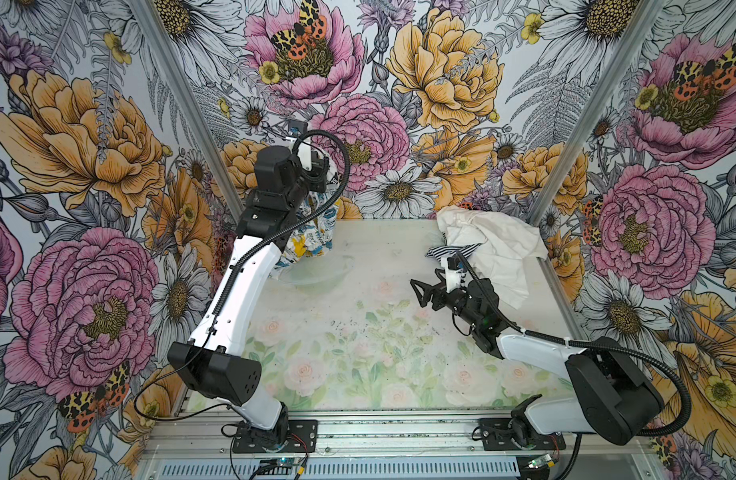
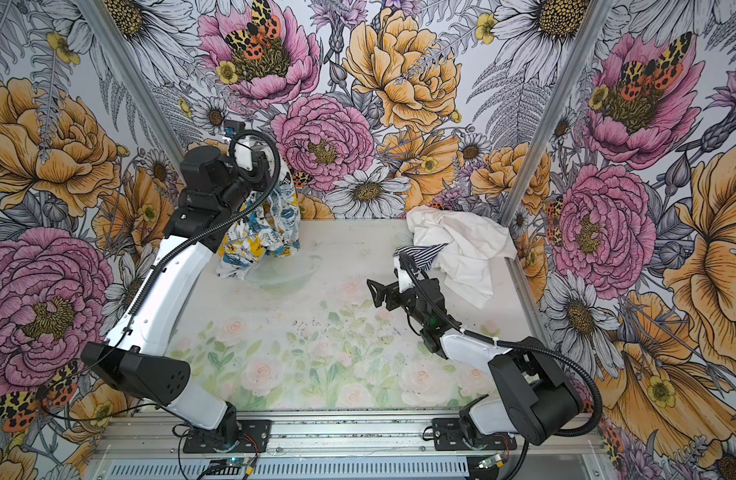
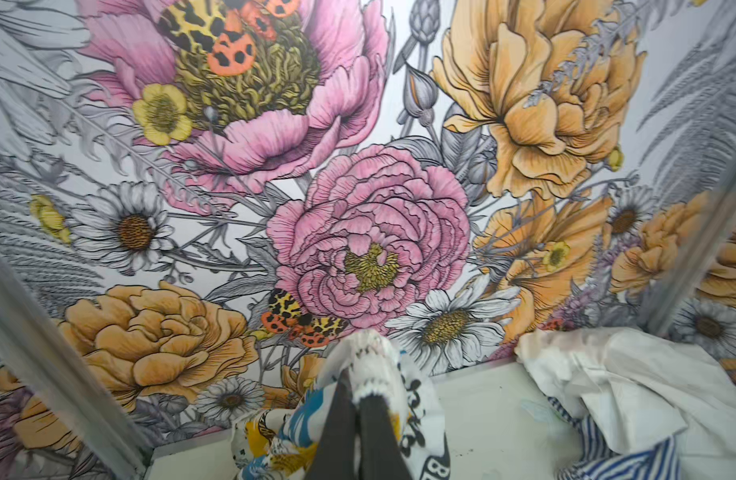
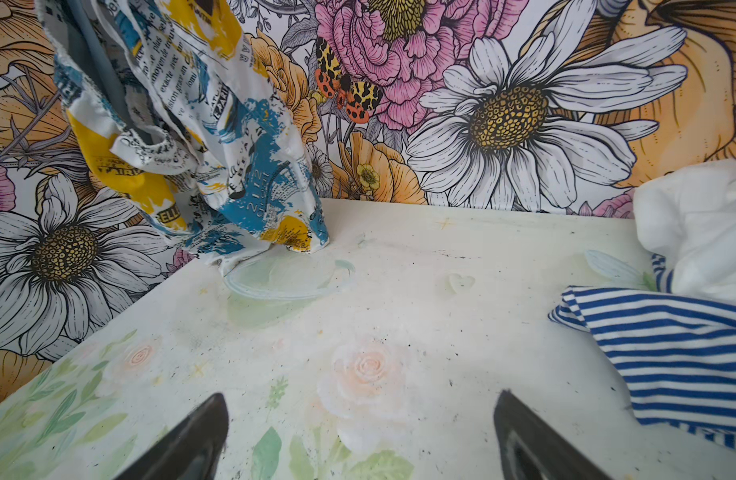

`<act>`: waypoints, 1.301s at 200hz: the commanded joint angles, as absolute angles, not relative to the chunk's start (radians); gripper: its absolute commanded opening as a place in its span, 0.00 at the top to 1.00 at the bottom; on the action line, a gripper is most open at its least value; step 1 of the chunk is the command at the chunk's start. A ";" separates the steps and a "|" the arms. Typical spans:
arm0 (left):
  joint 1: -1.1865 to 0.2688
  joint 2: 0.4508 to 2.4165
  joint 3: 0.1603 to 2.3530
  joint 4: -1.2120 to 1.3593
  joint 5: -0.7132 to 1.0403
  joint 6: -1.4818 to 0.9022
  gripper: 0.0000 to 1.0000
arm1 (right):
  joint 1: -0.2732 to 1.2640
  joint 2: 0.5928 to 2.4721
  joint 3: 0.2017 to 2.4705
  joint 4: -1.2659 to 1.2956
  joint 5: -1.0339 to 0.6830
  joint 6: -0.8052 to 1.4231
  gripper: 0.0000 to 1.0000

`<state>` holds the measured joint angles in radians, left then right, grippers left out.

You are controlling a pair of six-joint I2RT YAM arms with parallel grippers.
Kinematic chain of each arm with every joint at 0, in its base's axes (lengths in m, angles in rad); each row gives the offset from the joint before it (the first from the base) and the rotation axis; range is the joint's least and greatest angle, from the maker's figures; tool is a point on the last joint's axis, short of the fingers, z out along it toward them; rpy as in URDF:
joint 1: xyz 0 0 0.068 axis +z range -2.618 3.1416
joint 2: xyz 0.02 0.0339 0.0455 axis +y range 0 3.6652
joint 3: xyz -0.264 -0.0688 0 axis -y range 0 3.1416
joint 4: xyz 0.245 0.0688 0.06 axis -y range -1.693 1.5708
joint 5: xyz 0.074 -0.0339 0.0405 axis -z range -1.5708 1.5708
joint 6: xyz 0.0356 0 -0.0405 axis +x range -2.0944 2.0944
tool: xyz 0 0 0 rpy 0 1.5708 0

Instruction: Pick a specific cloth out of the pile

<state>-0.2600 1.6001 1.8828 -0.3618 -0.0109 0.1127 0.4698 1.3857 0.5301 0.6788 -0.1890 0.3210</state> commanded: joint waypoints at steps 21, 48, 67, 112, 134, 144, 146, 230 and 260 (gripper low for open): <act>-0.288 1.596 1.862 -0.276 0.036 0.084 1.00 | 0.467 1.383 0.533 0.704 -0.202 0.307 0.00; -0.265 1.573 1.852 -0.290 -0.292 0.081 1.00 | 0.467 1.387 0.535 0.706 -0.204 0.308 0.00; -0.221 1.569 1.845 -0.362 -0.462 0.094 1.00 | 0.467 1.392 0.536 0.705 -0.207 0.308 0.01; -0.040 1.481 1.632 -0.359 -0.460 0.038 1.00 | 0.467 1.411 0.541 0.712 -0.213 0.313 0.01; 0.039 1.436 1.537 -0.314 -0.449 -0.029 1.00 | 0.467 1.419 0.543 0.713 -0.214 0.312 0.00; 0.064 1.428 1.514 -0.304 -0.462 -0.048 1.00 | 0.467 1.422 0.542 0.713 -0.215 0.314 0.01; 0.068 1.427 1.510 -0.301 -0.462 -0.051 1.00 | 0.467 1.422 0.543 0.713 -0.215 0.313 0.01; 0.029 1.496 1.406 -0.192 -0.117 0.008 1.00 | 0.468 1.437 0.552 0.712 -0.221 0.316 0.00; -0.145 1.581 1.476 -0.290 0.010 0.179 1.00 | 0.467 1.438 0.554 0.706 -0.221 0.317 0.01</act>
<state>-0.0208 1.5192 1.4235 -0.2512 -0.1940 0.0326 0.4698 1.4239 0.5301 0.6876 -0.2081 0.3210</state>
